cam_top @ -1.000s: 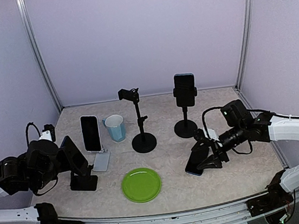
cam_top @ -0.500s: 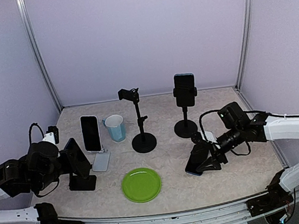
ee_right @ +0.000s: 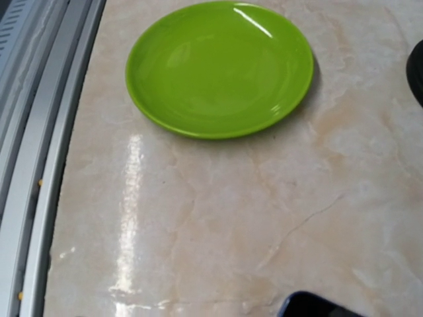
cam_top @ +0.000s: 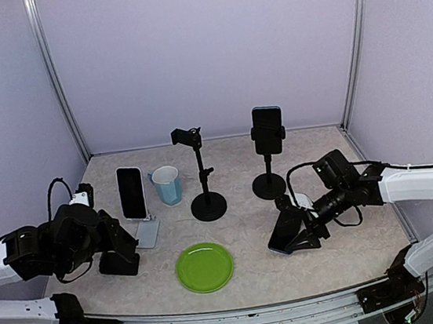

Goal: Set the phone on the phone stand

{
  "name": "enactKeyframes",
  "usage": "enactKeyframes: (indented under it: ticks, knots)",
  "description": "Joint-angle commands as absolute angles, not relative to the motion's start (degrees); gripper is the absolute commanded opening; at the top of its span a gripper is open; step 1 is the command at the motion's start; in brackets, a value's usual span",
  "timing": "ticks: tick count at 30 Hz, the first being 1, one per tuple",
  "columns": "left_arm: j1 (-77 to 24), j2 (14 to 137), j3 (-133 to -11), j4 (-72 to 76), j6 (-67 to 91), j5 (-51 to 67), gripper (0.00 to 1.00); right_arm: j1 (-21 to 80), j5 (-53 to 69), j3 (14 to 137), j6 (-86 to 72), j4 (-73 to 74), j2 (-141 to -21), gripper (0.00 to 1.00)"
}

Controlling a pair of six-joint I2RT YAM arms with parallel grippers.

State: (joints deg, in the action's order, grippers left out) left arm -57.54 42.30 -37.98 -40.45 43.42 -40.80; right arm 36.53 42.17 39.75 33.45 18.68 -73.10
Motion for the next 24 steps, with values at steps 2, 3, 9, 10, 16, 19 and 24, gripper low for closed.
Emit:
enactKeyframes:
  ticks: [2,3,9,10,16,19,24]
  knots:
    - [-57.2,42.2,-41.3,-42.0,44.6,-43.3,0.43,36.2,42.9,41.2,34.1,20.0,-73.7,0.79]
    - [-57.1,42.1,-41.7,-42.0,44.4,-43.5,0.47,36.2,42.9,41.2,34.2,20.0,-73.7,0.79]
    - [-57.1,42.8,-43.8,-41.9,42.9,-43.8,0.72,36.3,43.4,42.1,35.7,22.0,-74.3,0.84]
    - [-57.1,43.1,-44.1,-42.2,43.1,-44.3,0.77,36.4,43.5,42.5,36.6,22.9,-74.3,0.85]
    - [-57.1,45.9,-47.1,-43.1,42.7,-47.1,0.87,36.5,43.8,43.0,38.4,24.4,-72.8,0.88]
    - [-57.1,48.0,-49.2,-42.2,40.8,-47.5,0.87,36.5,43.4,43.0,38.5,24.4,-72.6,0.88]
    - [-57.0,54.5,-55.8,-42.1,35.7,-49.0,0.86,36.5,43.0,43.5,37.7,24.3,-72.4,0.88]
